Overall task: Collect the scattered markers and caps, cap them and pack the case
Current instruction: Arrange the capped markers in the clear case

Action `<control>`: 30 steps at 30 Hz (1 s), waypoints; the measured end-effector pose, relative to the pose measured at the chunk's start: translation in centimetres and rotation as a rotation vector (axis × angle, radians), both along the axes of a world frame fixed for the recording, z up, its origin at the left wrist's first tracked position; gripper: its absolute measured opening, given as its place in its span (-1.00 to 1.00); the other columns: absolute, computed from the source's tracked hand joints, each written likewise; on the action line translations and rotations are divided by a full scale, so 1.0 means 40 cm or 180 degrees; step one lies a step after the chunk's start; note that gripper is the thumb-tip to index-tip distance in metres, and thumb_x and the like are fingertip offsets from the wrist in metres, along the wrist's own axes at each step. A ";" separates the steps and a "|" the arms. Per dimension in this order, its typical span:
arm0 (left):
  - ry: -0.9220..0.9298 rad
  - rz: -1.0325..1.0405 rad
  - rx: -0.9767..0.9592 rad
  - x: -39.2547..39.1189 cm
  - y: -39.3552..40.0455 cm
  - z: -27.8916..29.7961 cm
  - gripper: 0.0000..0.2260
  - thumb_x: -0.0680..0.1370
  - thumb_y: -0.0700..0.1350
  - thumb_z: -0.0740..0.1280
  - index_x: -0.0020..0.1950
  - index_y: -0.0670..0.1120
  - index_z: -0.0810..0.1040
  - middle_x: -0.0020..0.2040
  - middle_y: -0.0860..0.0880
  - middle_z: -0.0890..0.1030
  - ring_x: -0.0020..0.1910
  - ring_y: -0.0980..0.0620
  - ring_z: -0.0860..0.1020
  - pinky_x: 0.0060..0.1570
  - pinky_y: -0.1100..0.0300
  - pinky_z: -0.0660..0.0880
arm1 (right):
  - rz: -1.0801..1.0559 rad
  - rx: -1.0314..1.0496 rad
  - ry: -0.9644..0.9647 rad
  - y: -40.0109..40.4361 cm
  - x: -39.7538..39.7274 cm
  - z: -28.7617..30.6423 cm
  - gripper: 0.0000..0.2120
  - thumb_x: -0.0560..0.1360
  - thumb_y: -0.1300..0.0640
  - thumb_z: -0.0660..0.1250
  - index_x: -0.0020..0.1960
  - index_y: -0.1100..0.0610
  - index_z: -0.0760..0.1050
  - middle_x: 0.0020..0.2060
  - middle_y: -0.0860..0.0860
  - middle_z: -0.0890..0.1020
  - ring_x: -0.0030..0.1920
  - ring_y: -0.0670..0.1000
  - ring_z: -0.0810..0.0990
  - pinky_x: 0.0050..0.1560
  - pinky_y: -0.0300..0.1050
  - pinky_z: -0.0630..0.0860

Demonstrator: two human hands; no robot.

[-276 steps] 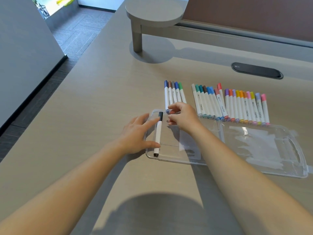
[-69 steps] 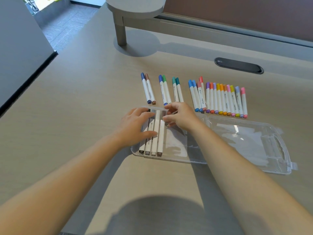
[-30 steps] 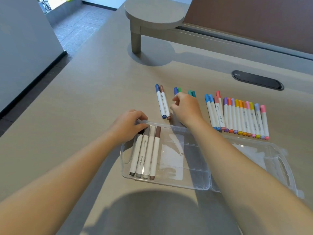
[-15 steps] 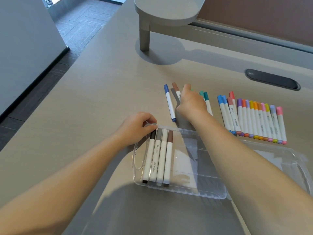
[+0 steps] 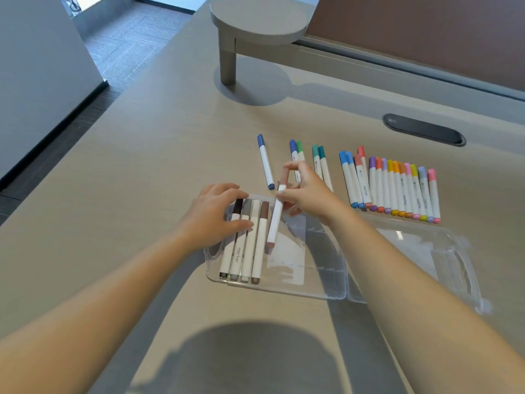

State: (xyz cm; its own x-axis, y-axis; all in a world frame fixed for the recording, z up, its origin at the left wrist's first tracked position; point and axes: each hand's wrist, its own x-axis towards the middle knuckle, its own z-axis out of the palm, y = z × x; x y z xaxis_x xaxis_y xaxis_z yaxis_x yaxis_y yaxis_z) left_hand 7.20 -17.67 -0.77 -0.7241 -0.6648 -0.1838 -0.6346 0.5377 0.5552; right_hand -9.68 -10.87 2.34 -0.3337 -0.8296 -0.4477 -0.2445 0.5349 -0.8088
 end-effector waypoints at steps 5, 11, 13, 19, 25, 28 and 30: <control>-0.0192 -0.0263 0.0030 0.014 0.027 -0.009 -0.37 0.43 0.09 0.37 0.44 0.06 0.23 0.49 0.04 0.15 0.49 0.02 0.00 0.44 0.07 0.04 | 0.0010 -0.0007 -0.0168 0.032 0.021 -0.039 -0.73 0.48 0.31 0.30 0.12 0.11 0.35 -0.23 0.06 0.54 -0.29 -0.01 0.55 -0.30 -0.20 0.58; -0.0379 -0.0379 -0.0001 0.005 0.039 -0.027 -0.28 0.40 0.15 0.37 0.48 0.10 0.12 0.52 0.06 0.02 0.51 0.00 -0.16 0.46 0.01 -0.05 | 0.0122 0.0072 0.0094 0.034 0.024 -0.053 -0.70 0.45 0.37 0.32 0.17 0.22 0.46 -0.23 0.00 0.47 -0.26 -0.07 0.54 -0.27 -0.26 0.60; -0.0425 -0.0375 -0.0048 -0.002 0.044 -0.031 -0.26 0.39 0.17 0.36 0.48 0.12 0.10 0.52 0.06 0.00 0.51 -0.02 -0.18 0.46 -0.01 -0.04 | 0.0107 0.0018 0.0291 0.038 0.022 -0.053 -0.71 0.46 0.36 0.32 0.18 0.22 0.47 -0.20 0.01 0.49 -0.24 -0.06 0.54 -0.23 -0.24 0.59; -0.0776 -0.0429 -0.0188 -0.023 0.044 -0.025 -0.22 0.37 0.28 0.32 0.48 0.20 0.02 0.52 0.07 -0.08 0.49 -0.08 -0.20 0.45 -0.09 -0.04 | 0.0003 0.0001 0.1770 0.063 -0.028 -0.061 -0.76 0.51 0.26 0.29 0.17 0.21 0.49 0.09 0.10 0.54 0.10 0.05 0.51 0.15 -0.13 0.46; -0.1085 -0.0667 -0.0479 -0.059 0.079 -0.024 -0.21 0.36 0.37 0.23 0.45 0.29 -0.13 0.52 0.01 -0.18 0.48 -0.16 -0.24 0.43 -0.12 -0.13 | -0.0105 0.0294 0.2122 0.093 -0.070 -0.071 -0.86 0.53 0.24 0.24 0.06 0.23 0.52 0.01 0.15 0.57 0.03 0.09 0.53 -0.03 -0.18 0.40; -0.1151 -0.0788 -0.0589 -0.085 0.088 -0.026 -0.23 0.37 0.39 0.19 0.43 0.33 -0.19 0.52 -0.03 -0.23 0.47 -0.20 -0.28 0.42 -0.16 -0.18 | -0.0195 0.0308 0.2115 0.103 -0.089 -0.072 -0.85 0.53 0.26 0.24 0.05 0.25 0.53 0.00 0.16 0.59 0.02 0.10 0.54 -0.04 -0.17 0.41; -0.1190 -0.0870 -0.0609 -0.099 0.086 -0.026 -0.25 0.38 0.38 0.18 0.43 0.33 -0.18 0.51 -0.03 -0.27 0.47 -0.21 -0.31 0.42 -0.18 -0.22 | -0.0228 0.0291 0.2058 0.106 -0.099 -0.072 -0.85 0.52 0.27 0.25 0.04 0.26 0.54 -0.01 0.17 0.60 0.02 0.11 0.55 -0.01 -0.13 0.46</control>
State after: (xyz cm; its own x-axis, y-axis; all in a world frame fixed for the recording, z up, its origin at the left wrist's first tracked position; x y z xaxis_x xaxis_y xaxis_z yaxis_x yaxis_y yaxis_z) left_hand 3.22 -14.24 -1.81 -0.7843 -0.5070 -0.3574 -0.5930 0.7820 0.1919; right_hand -13.65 -6.62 -0.56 -0.6121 -0.7634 -0.2061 -0.6274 0.6275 -0.4610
